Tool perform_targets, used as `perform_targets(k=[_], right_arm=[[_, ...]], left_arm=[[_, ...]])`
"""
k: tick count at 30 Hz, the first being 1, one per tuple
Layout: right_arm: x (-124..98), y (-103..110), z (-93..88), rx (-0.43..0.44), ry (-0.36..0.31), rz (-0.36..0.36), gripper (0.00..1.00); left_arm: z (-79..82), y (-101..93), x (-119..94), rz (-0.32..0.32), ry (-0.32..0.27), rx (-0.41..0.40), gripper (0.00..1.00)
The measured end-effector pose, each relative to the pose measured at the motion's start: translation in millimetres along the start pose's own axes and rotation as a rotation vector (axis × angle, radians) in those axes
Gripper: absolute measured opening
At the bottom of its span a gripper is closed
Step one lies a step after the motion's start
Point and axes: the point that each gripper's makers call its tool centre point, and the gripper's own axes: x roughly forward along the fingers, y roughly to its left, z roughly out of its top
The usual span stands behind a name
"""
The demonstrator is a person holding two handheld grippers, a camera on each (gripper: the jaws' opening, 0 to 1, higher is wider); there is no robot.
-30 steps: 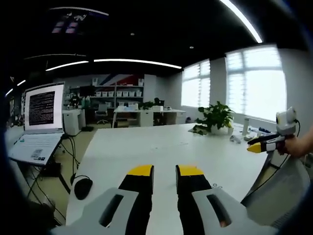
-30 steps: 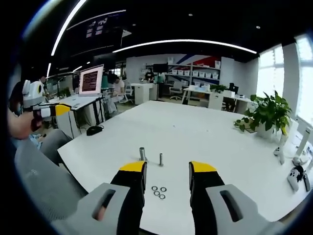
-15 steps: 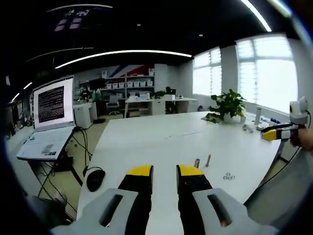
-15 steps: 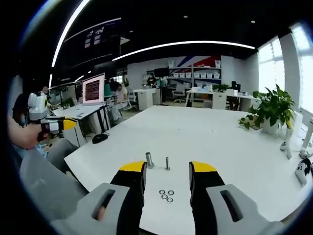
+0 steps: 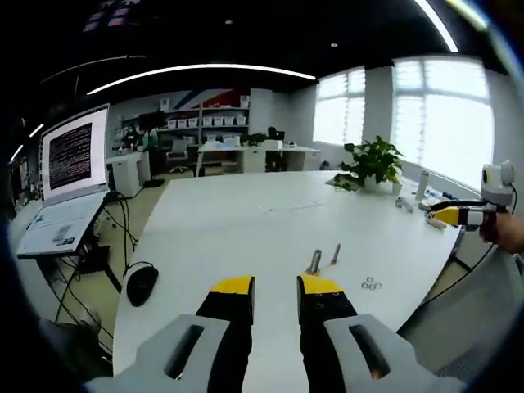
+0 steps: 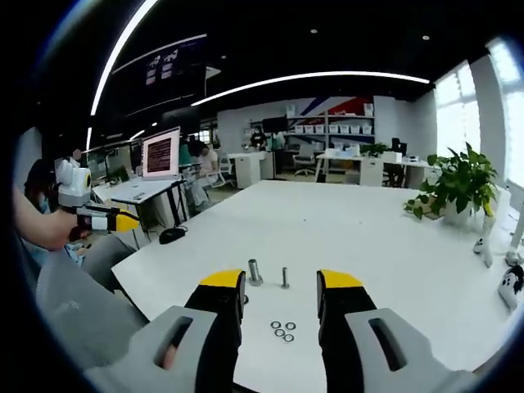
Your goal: Place the washer onto the threaded stud by aligning its center hole with the stud, sliding it down to the base, and recovering from edge contact or off-axis alignment until the washer reaches the visible bottom stop.
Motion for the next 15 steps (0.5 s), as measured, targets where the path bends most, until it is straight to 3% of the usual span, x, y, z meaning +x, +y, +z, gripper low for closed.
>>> perform_targets(k=[5, 9, 15], right_arm=[[-1, 3, 0.7, -0.007, -0.003, 0.009, 0.37], [0, 2, 2.3, -0.010, -0.010, 0.011, 0.37], [-1, 3, 3.4, -0.002, -0.017, 0.017, 0.37]], left_arm=[[0.4, -9.3, 13, -0.034, 0.017, 0.007, 0.19], [-3.4, -24.8, 37, -0.098, 0.075, -0.007, 0.22], [-5.3, -50.4, 68, -0.180, 0.136, 0.069, 0.22]])
